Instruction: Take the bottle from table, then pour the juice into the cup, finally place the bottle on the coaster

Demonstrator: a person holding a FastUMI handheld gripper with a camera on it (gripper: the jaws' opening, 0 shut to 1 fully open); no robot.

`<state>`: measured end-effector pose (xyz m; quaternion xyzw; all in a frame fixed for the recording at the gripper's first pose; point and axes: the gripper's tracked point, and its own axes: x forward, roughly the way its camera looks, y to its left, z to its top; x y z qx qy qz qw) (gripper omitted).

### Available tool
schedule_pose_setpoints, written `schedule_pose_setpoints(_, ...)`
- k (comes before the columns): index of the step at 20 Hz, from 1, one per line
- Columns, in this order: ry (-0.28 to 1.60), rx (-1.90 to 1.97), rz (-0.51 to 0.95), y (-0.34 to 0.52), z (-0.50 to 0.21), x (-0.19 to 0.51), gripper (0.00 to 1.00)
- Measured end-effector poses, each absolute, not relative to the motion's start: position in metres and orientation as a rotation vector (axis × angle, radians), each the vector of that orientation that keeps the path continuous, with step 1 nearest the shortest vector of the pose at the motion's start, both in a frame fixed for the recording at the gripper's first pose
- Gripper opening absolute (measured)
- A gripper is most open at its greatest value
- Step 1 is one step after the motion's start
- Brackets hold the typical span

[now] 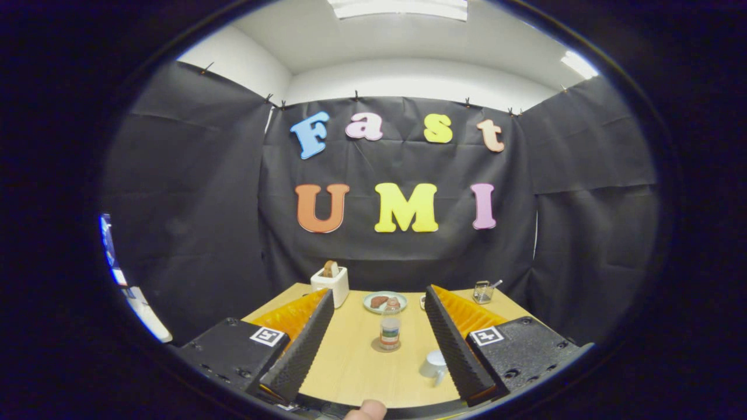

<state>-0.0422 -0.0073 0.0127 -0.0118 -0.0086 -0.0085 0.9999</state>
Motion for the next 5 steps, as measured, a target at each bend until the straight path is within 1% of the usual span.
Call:
schedule_pose_setpoints(2, -0.023, -0.050, -0.057, -0.018, 0.017, -0.053, 1.00)
schedule_pose_setpoints(5, -0.053, -0.057, -0.075, -0.018, 0.027, -0.065, 1.00)
